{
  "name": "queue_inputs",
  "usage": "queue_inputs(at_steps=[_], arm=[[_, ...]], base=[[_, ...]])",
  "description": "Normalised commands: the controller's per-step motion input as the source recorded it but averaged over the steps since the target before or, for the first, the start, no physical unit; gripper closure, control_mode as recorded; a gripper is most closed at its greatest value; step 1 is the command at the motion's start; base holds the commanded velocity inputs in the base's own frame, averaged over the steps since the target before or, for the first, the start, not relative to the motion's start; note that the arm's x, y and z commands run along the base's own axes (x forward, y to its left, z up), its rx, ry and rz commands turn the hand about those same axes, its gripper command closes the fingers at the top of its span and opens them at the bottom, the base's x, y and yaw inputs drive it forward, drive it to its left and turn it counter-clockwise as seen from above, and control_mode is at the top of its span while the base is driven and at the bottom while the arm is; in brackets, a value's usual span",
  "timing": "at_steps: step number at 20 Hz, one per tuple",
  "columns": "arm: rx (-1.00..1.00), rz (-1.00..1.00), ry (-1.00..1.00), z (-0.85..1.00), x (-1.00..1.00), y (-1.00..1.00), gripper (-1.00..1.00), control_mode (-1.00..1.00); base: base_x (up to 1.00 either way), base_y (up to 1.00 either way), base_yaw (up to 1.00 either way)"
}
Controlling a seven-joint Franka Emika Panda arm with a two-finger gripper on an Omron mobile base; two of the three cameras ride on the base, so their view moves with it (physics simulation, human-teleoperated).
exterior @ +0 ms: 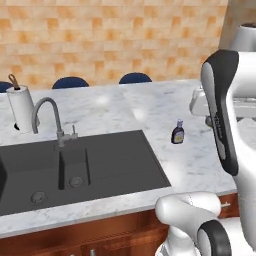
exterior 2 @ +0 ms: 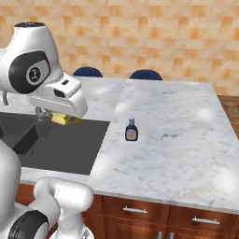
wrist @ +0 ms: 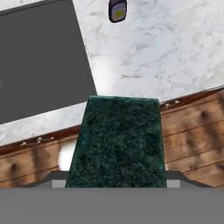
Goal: Open the cabinet. Pick the sponge and place it next to the sink. Then close the cabinet.
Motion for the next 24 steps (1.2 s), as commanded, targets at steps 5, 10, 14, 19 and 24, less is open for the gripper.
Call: queue_inputs(at_steps=[5,10,14,19,24], arm=[[0.00,0.14,-0.06,-1.00,0.14,-0.09,1.00,-1.00],[0.00,0.15,-0.03,-1.00,0.52,0.00,1.00,-1.00],[0.00,0.13,0.02,-0.86,0.81,0.00,1.00,-1.00],[0.00,0.10,0.13,-0.52,1.00,0.00,1.00,-1.00],[0.00,0.08,0.05,-0.39,0.66,-0.02,1.00,-1.00]], base=[[0.00,0.00,0.00],[0.00,0.00,0.00],[0.00,0.00,0.00],[0.00,0.00,0.00],[0.00,0.00,0.00]])
